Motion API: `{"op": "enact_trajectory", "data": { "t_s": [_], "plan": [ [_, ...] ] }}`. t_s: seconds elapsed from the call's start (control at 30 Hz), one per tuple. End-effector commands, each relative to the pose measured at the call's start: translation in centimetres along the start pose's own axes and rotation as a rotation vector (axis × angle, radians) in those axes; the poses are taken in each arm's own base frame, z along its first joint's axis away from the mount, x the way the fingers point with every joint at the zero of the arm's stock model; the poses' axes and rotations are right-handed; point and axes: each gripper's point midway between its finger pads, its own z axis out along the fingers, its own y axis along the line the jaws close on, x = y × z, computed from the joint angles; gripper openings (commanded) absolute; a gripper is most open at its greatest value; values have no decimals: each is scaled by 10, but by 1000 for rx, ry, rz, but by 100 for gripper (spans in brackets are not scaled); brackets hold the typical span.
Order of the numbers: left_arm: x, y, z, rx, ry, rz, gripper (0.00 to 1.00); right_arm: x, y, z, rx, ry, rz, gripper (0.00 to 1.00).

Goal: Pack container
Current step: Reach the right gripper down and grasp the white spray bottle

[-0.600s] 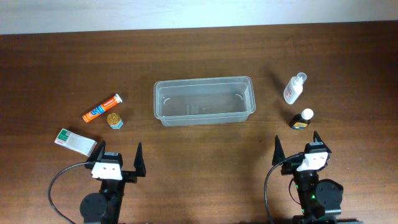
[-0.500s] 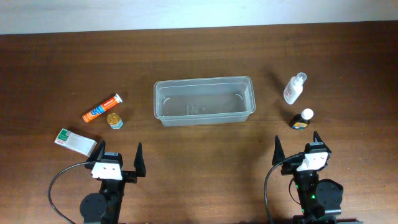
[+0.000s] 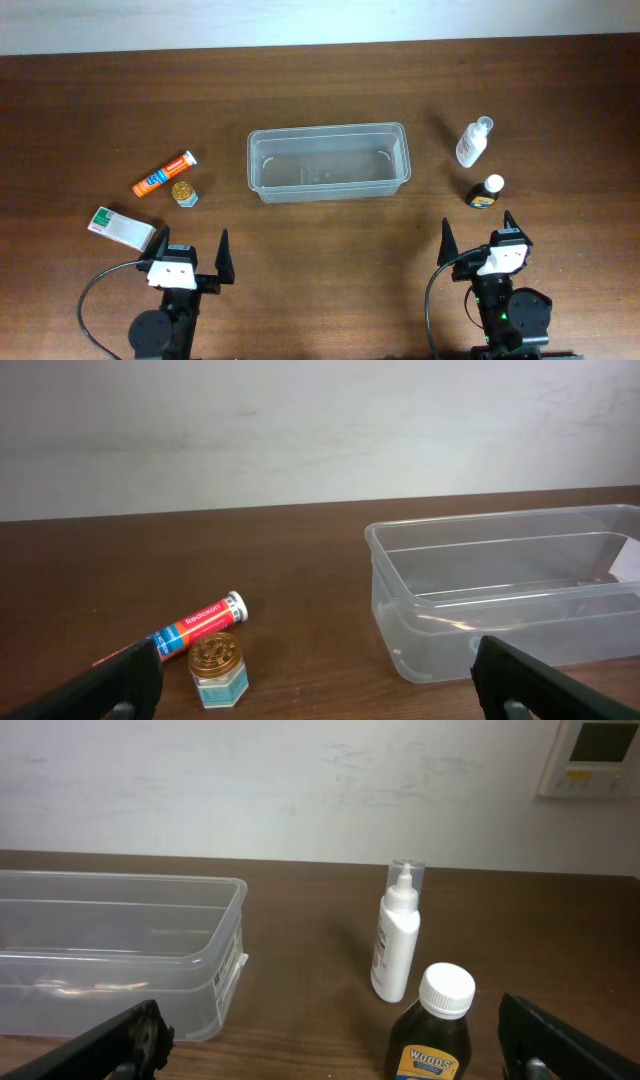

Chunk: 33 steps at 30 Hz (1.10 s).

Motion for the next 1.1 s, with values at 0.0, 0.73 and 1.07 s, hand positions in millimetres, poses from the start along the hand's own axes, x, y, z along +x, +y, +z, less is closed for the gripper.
{"op": "enact_trajectory", "data": {
  "t_s": [0.0, 0.73, 1.07],
  "plan": [
    [2, -1, 0, 8, -1, 19, 99, 1, -4, 0, 21, 0, 5, 98],
    [2, -1, 0, 8, -1, 19, 99, -24, -11, -2, 59, -94, 6, 98],
    [2, -1, 0, 8, -1, 19, 99, -115, -19, -6, 90, -82, 8, 98]
  ]
}}
